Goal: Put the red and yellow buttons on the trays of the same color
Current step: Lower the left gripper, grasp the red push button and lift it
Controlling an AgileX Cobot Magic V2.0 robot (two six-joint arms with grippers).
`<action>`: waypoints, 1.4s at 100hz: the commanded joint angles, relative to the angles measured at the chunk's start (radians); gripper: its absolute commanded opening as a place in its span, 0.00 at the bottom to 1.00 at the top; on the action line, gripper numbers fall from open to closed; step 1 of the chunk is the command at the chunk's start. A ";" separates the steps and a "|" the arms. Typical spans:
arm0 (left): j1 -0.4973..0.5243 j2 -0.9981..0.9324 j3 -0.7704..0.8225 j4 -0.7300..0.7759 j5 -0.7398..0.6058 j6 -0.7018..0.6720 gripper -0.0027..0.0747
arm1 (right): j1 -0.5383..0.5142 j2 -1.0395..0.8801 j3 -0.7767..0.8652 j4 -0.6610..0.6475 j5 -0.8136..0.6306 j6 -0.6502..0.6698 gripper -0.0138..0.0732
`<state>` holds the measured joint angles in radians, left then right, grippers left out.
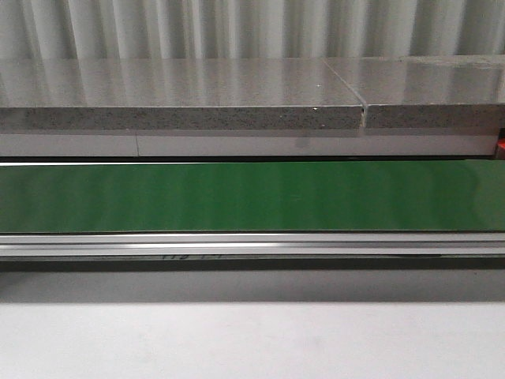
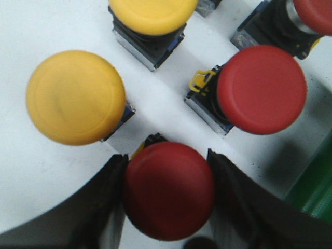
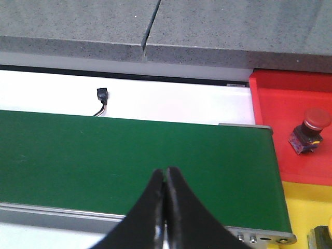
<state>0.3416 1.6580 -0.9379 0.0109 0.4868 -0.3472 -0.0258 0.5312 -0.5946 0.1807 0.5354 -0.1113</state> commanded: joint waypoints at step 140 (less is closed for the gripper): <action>-0.230 -0.200 -0.149 -0.020 0.179 0.103 0.01 | 0.000 -0.001 -0.025 0.005 -0.066 -0.008 0.08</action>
<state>0.1209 1.4675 -1.0546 0.0000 0.7132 -0.2447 -0.0258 0.5312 -0.5946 0.1807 0.5354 -0.1113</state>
